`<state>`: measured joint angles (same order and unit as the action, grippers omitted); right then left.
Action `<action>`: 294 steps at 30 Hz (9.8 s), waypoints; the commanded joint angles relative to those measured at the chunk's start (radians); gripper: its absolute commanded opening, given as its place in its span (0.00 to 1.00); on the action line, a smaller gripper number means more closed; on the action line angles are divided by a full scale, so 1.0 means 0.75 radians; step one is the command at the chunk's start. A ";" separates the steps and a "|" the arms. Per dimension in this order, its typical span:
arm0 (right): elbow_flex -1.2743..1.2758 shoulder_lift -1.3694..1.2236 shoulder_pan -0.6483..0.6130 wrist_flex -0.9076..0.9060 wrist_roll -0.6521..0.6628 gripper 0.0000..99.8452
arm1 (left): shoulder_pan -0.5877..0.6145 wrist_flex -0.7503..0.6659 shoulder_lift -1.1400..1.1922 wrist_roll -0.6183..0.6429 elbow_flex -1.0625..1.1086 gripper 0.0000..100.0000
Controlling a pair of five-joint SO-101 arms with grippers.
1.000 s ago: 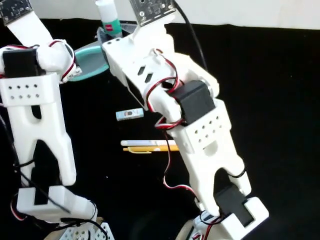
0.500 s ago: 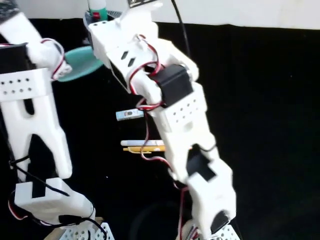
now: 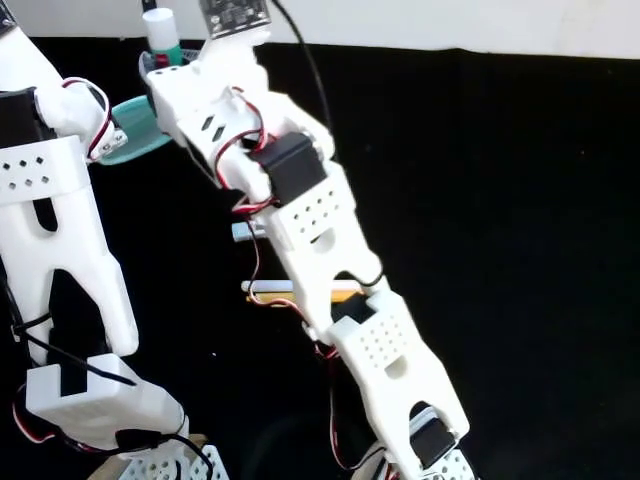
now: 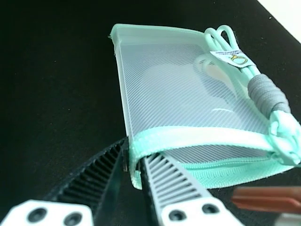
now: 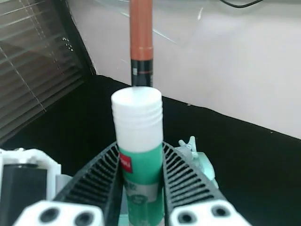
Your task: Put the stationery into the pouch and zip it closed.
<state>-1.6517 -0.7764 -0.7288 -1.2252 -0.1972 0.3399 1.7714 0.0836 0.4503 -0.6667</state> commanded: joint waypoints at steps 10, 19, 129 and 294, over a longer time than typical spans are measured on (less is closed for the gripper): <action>-0.163 -0.099 -0.091 0.240 -0.016 0.01 | 0.017 -0.016 -0.017 0.012 -0.050 0.01; -0.163 -0.269 -0.114 0.384 -0.016 0.01 | 0.130 -0.014 -0.024 0.012 -0.095 0.01; -0.165 -0.437 -0.226 0.725 0.162 0.20 | -0.011 -0.223 -0.099 -0.180 0.337 0.01; -0.159 -0.050 0.193 -0.535 0.616 0.01 | -0.026 -0.217 -0.097 -0.252 0.339 0.01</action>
<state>-1.6502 -0.9129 -0.5923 -1.6886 0.2923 0.3291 1.6057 0.0038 0.2662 -0.4365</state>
